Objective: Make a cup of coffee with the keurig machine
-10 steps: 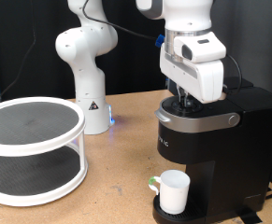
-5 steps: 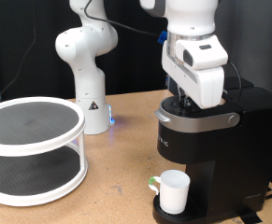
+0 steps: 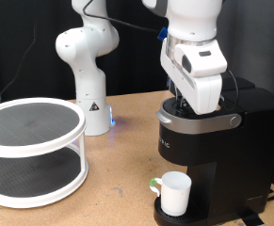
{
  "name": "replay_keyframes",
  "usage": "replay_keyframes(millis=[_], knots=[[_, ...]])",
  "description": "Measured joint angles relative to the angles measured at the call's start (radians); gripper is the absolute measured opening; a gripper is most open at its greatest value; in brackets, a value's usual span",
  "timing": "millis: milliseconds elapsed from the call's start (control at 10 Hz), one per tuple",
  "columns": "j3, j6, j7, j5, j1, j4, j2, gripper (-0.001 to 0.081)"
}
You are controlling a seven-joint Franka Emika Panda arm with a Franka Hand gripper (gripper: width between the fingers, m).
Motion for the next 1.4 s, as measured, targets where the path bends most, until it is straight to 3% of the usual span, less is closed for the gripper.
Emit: replay_keyframes(millis=[1200,1400], knots=[[0.001,0.002,-0.002,0.005,-0.004,0.0,0.001,0.0001],[0.001,0.038,-0.027,0.013,-0.004,-0.011,-0.005,0.0001]])
